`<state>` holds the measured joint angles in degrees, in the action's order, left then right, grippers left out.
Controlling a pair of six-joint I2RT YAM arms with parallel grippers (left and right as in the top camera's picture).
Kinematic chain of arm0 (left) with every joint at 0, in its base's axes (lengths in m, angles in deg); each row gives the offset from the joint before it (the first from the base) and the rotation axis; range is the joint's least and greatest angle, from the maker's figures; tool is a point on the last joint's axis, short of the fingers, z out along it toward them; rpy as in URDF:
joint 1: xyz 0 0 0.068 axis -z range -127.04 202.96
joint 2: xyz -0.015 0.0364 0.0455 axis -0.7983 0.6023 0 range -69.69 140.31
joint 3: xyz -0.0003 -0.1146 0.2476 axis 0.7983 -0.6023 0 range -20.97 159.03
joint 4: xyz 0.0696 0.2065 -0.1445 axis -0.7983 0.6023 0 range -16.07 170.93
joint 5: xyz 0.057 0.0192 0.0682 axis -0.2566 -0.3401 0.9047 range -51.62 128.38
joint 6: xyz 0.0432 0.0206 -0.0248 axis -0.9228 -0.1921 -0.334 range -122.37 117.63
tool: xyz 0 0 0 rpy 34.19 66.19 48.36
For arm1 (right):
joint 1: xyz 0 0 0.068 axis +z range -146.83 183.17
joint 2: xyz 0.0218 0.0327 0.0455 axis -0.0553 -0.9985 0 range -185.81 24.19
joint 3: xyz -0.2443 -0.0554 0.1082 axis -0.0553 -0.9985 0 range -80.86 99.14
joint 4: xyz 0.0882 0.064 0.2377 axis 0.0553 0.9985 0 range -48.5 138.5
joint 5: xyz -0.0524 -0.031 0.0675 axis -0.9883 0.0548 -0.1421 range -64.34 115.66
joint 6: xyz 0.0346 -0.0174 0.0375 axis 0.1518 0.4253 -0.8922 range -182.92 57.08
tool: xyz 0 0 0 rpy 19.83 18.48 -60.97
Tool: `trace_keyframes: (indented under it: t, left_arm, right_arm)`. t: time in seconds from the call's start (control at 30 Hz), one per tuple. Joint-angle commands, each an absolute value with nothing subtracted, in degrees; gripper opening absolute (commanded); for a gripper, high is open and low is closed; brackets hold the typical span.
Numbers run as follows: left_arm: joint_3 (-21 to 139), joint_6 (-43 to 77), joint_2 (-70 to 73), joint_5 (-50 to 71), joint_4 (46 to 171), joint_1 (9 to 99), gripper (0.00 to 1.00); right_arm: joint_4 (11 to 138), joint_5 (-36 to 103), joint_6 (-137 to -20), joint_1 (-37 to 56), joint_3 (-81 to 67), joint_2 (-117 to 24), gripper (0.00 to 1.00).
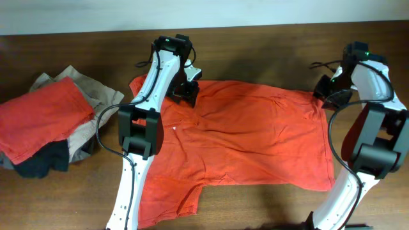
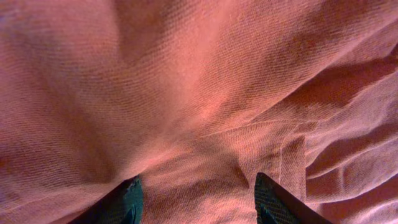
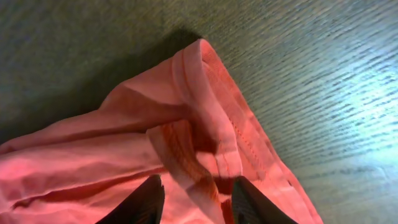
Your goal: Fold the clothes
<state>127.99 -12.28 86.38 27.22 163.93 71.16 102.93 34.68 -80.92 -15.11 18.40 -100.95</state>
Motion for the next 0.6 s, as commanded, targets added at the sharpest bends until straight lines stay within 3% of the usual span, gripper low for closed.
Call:
trace_keyframes:
  t: [0.0, 0.2, 0.43, 0.5, 0.57]
  left_arm:
    - [127.7, -13.2, 87.7, 26.8, 163.3, 70.9, 0.58]
    - [127.7, -13.2, 87.7, 26.8, 162.8, 70.9, 0.58]
    - [127.7, -13.2, 87.7, 27.0, 162.5, 70.8, 0.58]
    - [127.7, -13.2, 87.7, 27.9, 162.7, 70.6, 0.58]
    - [127.7, -13.2, 87.7, 28.3, 162.7, 70.5, 0.58]
  right_arm:
    - [102.8, 34.0, -81.0, -14.8, 18.0, -101.8, 0.40]
    - [99.9, 34.2, -81.0, -14.8, 15.1, -102.2, 0.40]
    - [99.1, 34.2, -77.7, -15.3, 15.5, -101.9, 0.10]
    - [100.5, 34.5, -75.4, -15.8, 16.9, -101.1, 0.04]
    - [102.8, 34.4, -72.4, -16.1, 18.5, -99.7, 0.04]
